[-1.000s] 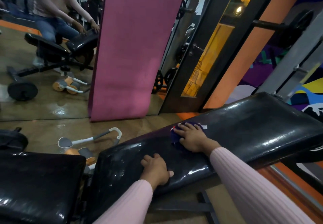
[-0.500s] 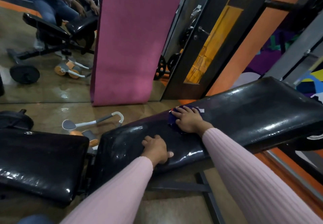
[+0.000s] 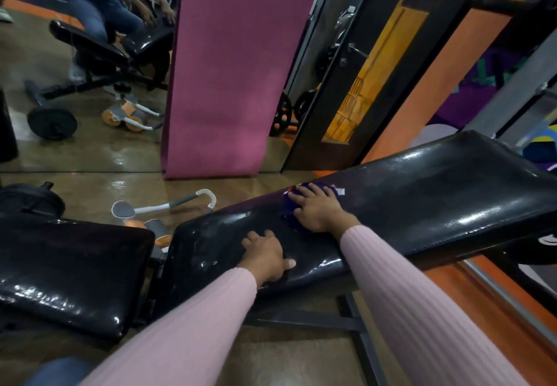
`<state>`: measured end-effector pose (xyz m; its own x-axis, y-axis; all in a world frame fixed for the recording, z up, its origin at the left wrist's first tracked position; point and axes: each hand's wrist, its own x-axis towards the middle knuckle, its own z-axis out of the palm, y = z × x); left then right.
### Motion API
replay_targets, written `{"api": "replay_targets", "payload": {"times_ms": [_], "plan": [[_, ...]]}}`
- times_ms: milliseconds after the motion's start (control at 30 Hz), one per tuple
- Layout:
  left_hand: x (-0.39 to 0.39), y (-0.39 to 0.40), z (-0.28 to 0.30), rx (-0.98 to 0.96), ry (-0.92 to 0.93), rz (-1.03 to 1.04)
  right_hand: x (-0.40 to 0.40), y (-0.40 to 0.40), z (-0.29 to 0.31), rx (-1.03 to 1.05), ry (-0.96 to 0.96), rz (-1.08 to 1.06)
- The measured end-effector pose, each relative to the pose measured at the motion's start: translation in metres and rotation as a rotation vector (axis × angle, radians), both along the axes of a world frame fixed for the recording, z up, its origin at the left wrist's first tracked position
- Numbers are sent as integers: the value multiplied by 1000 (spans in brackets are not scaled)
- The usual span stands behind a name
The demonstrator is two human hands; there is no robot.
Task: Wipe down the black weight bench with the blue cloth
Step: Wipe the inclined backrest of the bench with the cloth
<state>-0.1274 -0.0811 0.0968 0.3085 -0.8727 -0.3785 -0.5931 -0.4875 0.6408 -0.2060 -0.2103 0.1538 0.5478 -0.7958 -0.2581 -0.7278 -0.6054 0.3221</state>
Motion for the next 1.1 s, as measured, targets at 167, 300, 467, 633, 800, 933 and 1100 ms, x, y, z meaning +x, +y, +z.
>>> {"api": "replay_targets", "payload": {"times_ms": [167, 300, 467, 633, 800, 933, 1100], "plan": [[-1, 0, -1, 2, 11, 20, -34, 5, 37, 218, 93, 20], [-1, 0, -8, -35, 9, 18, -25, -29, 45, 77, 119, -87], [-1, -1, -8, -24, -6, -7, 11, -14, -3, 12, 64, -13], [1, 1, -3, 2, -17, -11, -16, 2, 16, 147, -9, 94], [9, -9, 16, -349, 40, -72, -23, -1, 31, 255, -271, -8], [-7, -39, 34, -527, 91, -250, -41, 8, 34, 273, -863, -15], [-25, -59, 22, -545, -205, -227, -102, 22, 50, -533, -620, 197]]}}
